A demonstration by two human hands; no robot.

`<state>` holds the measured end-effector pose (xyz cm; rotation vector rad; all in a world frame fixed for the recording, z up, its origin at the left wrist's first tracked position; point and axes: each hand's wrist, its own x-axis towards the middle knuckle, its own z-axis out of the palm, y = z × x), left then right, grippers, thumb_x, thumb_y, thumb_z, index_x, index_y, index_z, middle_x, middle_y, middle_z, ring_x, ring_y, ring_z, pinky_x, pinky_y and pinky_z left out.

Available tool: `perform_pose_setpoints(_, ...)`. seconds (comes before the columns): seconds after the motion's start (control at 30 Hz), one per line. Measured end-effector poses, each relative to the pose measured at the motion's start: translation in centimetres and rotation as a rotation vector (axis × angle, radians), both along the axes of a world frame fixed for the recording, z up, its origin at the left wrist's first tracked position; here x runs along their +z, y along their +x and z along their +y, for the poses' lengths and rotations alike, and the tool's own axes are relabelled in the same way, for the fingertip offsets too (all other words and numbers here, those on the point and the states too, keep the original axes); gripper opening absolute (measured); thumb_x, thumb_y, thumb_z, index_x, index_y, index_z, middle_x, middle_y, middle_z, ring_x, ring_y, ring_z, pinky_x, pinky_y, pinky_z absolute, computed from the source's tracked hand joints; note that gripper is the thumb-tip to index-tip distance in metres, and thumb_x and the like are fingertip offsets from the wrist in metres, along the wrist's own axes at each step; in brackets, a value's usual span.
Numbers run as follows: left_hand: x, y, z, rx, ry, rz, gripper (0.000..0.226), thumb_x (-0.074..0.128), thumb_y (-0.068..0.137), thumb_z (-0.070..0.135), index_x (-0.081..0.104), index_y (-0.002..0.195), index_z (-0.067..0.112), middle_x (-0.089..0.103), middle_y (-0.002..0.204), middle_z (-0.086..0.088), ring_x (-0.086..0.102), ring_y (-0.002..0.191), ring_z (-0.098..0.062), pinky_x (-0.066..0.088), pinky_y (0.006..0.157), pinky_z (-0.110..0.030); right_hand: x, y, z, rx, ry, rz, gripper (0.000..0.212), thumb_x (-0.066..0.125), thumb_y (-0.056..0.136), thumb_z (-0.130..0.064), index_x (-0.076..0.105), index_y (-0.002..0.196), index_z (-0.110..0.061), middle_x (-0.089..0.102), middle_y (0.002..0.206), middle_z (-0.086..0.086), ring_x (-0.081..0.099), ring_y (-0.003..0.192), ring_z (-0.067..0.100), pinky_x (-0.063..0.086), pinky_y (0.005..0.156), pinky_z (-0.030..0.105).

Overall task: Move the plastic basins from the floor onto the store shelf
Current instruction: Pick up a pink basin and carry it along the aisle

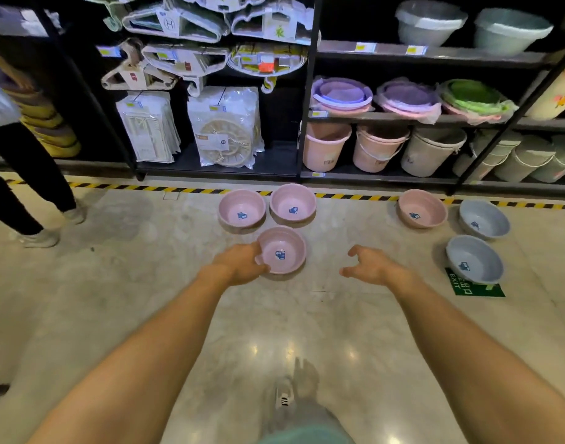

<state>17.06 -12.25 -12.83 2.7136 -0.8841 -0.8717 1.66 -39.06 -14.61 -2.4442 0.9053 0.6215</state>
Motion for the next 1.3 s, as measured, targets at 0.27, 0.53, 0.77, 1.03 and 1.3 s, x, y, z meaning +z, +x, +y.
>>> perform_pose_setpoints(0.27,-2.8,10.7,-3.0,0.107,0.083,0.037,0.061,0.058,0.094,0.054,0.049,0.143,0.019,0.059,0.142,-0.012,0.058,0.125,-0.032,0.049,0.102,-0.046,-3.9,11.4,-4.7,0.015,0.087,0.026,0.074,0.070,0.080,-0.058,0.046,0.141,-0.023,0.055,0.141,0.008,0.055,0.121,0.027,0.045,0.089,0.037)
perform_pose_setpoints(0.53,-7.8,22.6,-7.7,0.034,0.096,0.079,0.056,0.052,0.098,0.052,0.048,0.144,0.022,0.057,0.144,-0.009,0.055,0.129,-0.032,0.045,0.098,-0.043,-7.5,21.1,-7.7,-0.051,0.140,0.077,0.075,0.069,0.081,-0.058,0.046,0.142,-0.022,0.054,0.142,0.010,0.055,0.123,0.028,0.044,0.090,0.037)
perform_pose_setpoints(0.77,-11.8,33.0,-11.7,-0.018,0.123,0.150,0.054,0.053,0.098,0.051,0.048,0.144,0.022,0.056,0.145,-0.009,0.054,0.129,-0.032,0.046,0.102,-0.047,-10.2,30.3,-9.8,-0.207,0.237,0.073,0.069,0.070,0.084,-0.055,0.048,0.140,-0.021,0.055,0.141,0.013,0.056,0.119,0.030,0.045,0.086,0.034)
perform_pose_setpoints(1.03,-19.4,40.3,-18.4,-0.022,0.116,0.228,0.053,0.052,0.095,0.056,0.052,0.138,0.024,0.064,0.134,-0.005,0.061,0.122,-0.030,0.047,0.094,-0.043,-16.4,37.2,-15.8,-0.220,0.277,0.161,0.069,0.070,0.083,-0.053,0.049,0.140,-0.020,0.057,0.138,0.014,0.056,0.120,0.031,0.048,0.096,0.039)
perform_pose_setpoints(1.3,-35.1,45.8,-23.7,0.196,0.094,0.324,0.051,0.057,0.094,0.053,0.052,0.137,0.025,0.067,0.131,-0.005,0.064,0.118,-0.029,0.047,0.088,-0.040,-30.7,43.9,-25.2,-0.223,0.309,0.237,0.067,0.070,0.082,-0.056,0.050,0.138,-0.025,0.059,0.136,0.012,0.059,0.118,0.030,0.048,0.098,0.040)
